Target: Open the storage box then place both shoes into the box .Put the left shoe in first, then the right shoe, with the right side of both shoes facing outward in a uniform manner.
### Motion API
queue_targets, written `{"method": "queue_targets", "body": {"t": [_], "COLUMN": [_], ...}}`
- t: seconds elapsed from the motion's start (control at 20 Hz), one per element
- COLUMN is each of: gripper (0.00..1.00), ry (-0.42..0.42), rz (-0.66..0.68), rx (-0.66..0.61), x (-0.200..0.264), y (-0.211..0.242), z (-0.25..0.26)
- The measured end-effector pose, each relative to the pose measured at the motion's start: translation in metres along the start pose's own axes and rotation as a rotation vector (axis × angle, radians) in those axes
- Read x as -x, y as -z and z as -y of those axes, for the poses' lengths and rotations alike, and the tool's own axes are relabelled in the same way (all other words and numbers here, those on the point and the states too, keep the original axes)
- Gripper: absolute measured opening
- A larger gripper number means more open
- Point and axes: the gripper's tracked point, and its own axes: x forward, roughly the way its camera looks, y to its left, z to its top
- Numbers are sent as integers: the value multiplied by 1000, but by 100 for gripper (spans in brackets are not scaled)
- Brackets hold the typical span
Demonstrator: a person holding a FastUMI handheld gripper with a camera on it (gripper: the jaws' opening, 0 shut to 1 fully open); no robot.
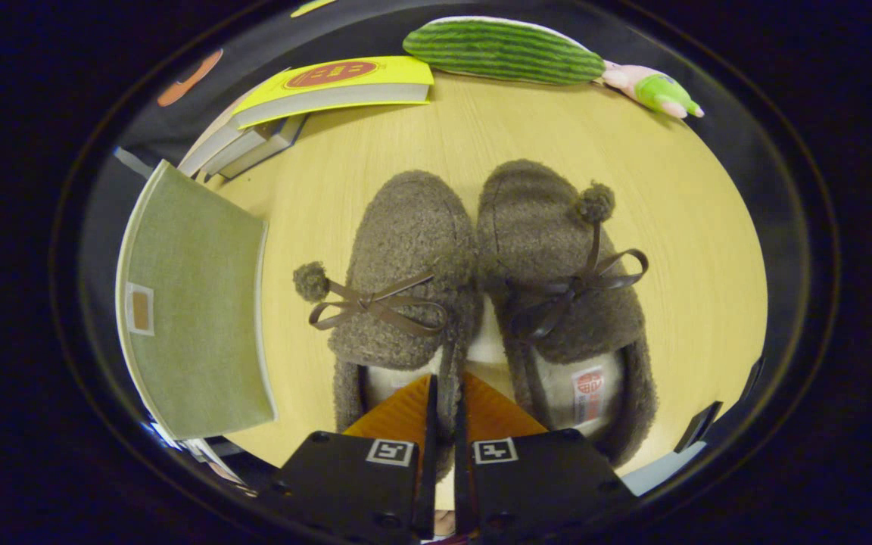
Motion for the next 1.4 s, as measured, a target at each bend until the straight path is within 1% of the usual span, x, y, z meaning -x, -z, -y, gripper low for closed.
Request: {"method": "queue_targets", "body": {"t": [0.05,0.1,0.25,0.35,0.5,0.6,0.85,1.05,1.2,1.3,1.4], "gripper": [11,8,6,7,6,6,6,6,6,6,6], "ry": [-20,-37,-82,-86,-82,-96,-153,-138,-144,-171,-219], "rz": [1,-5,-33,-74,-30,4,35,79,97,98,76], "rx": [-44,-67,-96,-81,-29,-14,5,6,1,-17,-32], "x": [-2,-1,7,22,54,78,131,166,183,188,184], "y": [-1,0,8,18,15,13,14,9,10,12,18], "z": [0,0,-7,-14,-28,-43,-86,-119,-145,-166,-193]}}
